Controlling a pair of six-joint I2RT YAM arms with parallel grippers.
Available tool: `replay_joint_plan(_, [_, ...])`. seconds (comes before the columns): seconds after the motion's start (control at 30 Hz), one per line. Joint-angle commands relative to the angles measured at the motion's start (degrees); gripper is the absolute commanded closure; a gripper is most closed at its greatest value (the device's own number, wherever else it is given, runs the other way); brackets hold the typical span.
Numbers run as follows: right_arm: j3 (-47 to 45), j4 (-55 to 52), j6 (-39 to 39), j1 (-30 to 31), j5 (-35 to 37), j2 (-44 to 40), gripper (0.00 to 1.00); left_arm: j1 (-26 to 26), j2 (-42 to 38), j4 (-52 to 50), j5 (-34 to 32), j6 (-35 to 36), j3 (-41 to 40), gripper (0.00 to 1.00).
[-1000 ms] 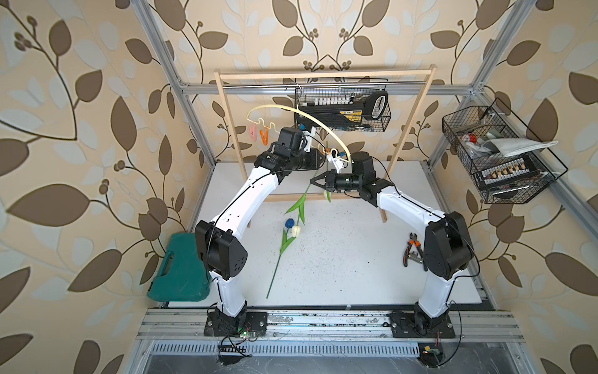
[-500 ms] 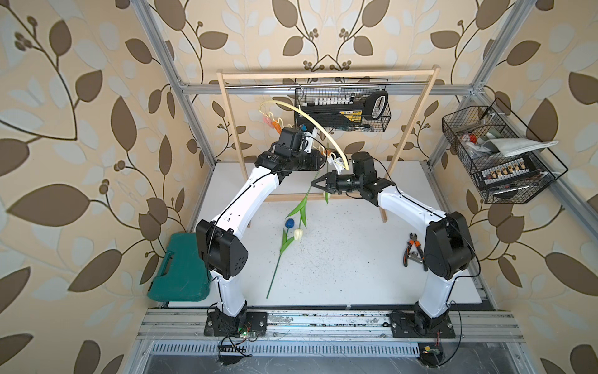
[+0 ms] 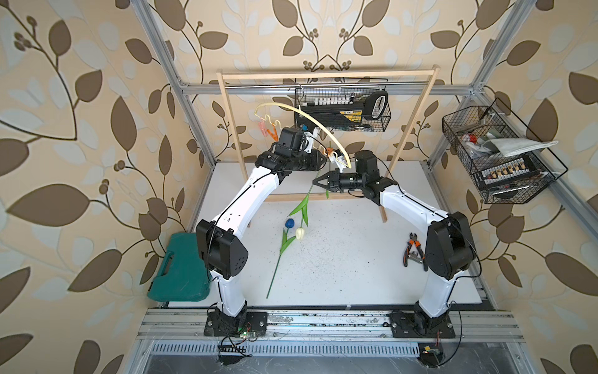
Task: Dry the flowers on a clothes hanger
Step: Clamp the flower onto the hanger.
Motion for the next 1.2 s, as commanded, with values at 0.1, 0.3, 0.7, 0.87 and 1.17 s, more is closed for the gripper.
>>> replay_joint_plan(0.1, [-0.13,3.94,1.86,0.00,-2.49,-2.59,1.00,-0.41,0.12,0.17,1.34,0.83,0.69,0.86])
replay_joint_plan(0.3, [0.18,3.98,1.99,0.01,-2.62,-2.19,1.00,-0.47,0.29,0.46,1.73,0.33,0.75,0.85])
replay_joint_plan(0.7, [0.19,3.72,1.90,-0.04,-2.40,-2.03,1.00,-0.43,0.29,-0.07,1.28,0.31,0.91,0.65])
replay_joint_plan(0.87, [-0.48,3.72,1.84,-0.05,-2.04,-2.24,0.87,-0.48,-0.04,-0.46,0.49,0.63,0.89,0.60])
replay_joint_plan(1.17, [-4.17,0.76,-1.02,-1.96,-0.75,-4.77,0.40,-0.44,0.35,-1.67,-0.54,1.68,1.79,0.59])
